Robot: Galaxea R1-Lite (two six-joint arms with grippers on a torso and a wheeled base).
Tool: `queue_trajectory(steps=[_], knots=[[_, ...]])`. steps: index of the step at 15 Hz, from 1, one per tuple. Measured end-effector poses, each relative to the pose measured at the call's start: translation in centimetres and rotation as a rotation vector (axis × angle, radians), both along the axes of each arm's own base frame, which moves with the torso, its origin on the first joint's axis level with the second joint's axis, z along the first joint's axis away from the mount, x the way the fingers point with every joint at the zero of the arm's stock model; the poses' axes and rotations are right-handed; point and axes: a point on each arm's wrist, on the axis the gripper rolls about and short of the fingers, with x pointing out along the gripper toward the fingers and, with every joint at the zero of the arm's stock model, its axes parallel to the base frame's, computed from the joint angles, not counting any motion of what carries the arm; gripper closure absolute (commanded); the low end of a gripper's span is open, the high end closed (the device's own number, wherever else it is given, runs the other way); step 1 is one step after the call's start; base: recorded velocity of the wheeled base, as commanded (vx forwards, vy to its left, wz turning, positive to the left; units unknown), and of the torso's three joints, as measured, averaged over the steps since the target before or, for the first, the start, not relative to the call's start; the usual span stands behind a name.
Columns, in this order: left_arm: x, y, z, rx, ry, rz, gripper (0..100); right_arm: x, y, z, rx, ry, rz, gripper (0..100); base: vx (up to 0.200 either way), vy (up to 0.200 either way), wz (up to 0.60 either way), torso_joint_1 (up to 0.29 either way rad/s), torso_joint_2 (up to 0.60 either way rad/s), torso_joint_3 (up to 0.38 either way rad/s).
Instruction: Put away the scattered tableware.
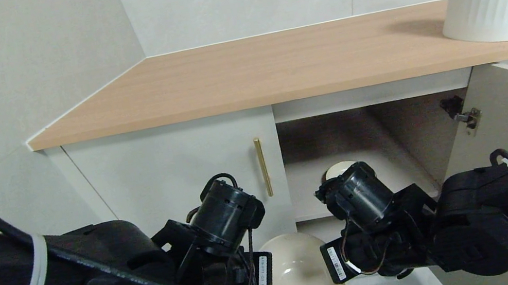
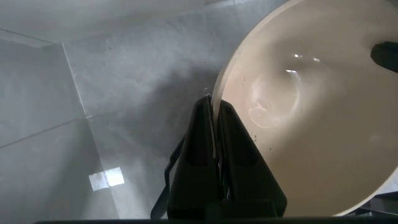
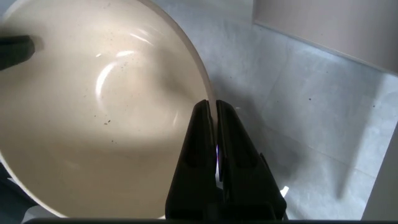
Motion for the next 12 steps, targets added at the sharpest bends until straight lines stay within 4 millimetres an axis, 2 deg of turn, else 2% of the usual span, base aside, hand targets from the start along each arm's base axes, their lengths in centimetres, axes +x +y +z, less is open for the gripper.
queue_trajectory(steps=[3, 4, 12], knots=[[-0.01, 0.01, 0.02, -0.001, 0.000, 0.001, 100, 0.02, -0.01, -0.06, -0.002, 0.001, -0.001, 100, 0.000, 0.000, 0.00, 0.000, 0.00, 0.000], [0.00, 0.00, 0.02, 0.000, 0.000, 0.001, 0, 0.02, -0.01, -0.06, -0.002, 0.001, 0.000, 100, 0.000, 0.000, 0.00, 0.000, 0.00, 0.000], [-0.02, 0.02, 0.14, -0.003, -0.005, 0.002, 0, -0.01, -0.05, -0.43, -0.024, 0.011, 0.004, 100, 0.000, 0.000, 0.00, 0.000, 0.00, 0.000]])
